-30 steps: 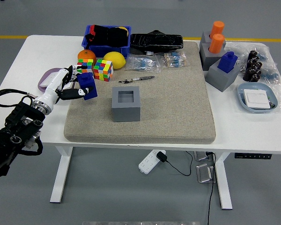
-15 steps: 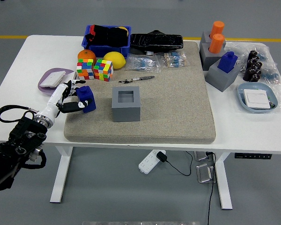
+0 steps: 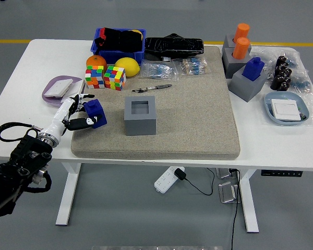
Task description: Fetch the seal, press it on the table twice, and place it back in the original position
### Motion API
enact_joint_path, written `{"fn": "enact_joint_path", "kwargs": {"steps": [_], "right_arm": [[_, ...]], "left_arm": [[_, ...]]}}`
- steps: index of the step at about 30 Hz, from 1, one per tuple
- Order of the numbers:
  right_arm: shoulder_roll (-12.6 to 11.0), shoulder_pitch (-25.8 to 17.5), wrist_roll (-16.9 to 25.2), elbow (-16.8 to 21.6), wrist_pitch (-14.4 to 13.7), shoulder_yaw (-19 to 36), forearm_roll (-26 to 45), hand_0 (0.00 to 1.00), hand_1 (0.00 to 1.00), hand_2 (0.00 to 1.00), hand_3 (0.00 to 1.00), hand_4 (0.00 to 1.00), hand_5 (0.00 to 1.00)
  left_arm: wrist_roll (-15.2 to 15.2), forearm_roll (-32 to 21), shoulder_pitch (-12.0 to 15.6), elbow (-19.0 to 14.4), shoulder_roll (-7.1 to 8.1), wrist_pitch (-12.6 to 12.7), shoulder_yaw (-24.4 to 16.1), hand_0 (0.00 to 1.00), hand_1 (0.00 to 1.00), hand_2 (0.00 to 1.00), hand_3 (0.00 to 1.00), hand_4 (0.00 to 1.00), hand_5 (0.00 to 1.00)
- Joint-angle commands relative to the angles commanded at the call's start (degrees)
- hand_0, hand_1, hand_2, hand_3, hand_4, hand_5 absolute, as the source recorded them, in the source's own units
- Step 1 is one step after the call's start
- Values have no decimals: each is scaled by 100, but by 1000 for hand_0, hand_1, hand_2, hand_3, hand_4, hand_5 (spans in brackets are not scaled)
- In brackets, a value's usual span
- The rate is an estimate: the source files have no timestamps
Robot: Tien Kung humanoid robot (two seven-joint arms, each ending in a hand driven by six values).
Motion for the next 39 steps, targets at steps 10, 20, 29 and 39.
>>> {"fn": "enact_joint_path", "kwargs": {"steps": [10, 20, 29, 39], "right_arm": [[-8, -9, -6, 1, 7, 4, 2, 773, 686, 682, 623, 817, 506], [-26, -8, -8, -2, 12, 29, -13, 772, 686, 681, 623, 817, 506], [-14, 30, -11, -10, 17, 50, -10, 772, 686, 681, 623, 817, 504], [-23, 52, -12, -8, 19, 15, 27, 773, 686, 680, 624, 818, 505]], "left_arm": [[68, 179, -417, -993, 277, -213, -184, 674, 418, 349, 755, 615, 2], [292, 288, -1029, -1974, 513, -723, 578, 673, 423, 350, 755, 616, 2], [301, 397, -1398, -1831, 286, -787, 1227, 674, 426, 350, 756, 614, 2], [246, 238, -1648, -1351, 108, -745, 1632, 674, 427, 351, 756, 615, 2]]}}
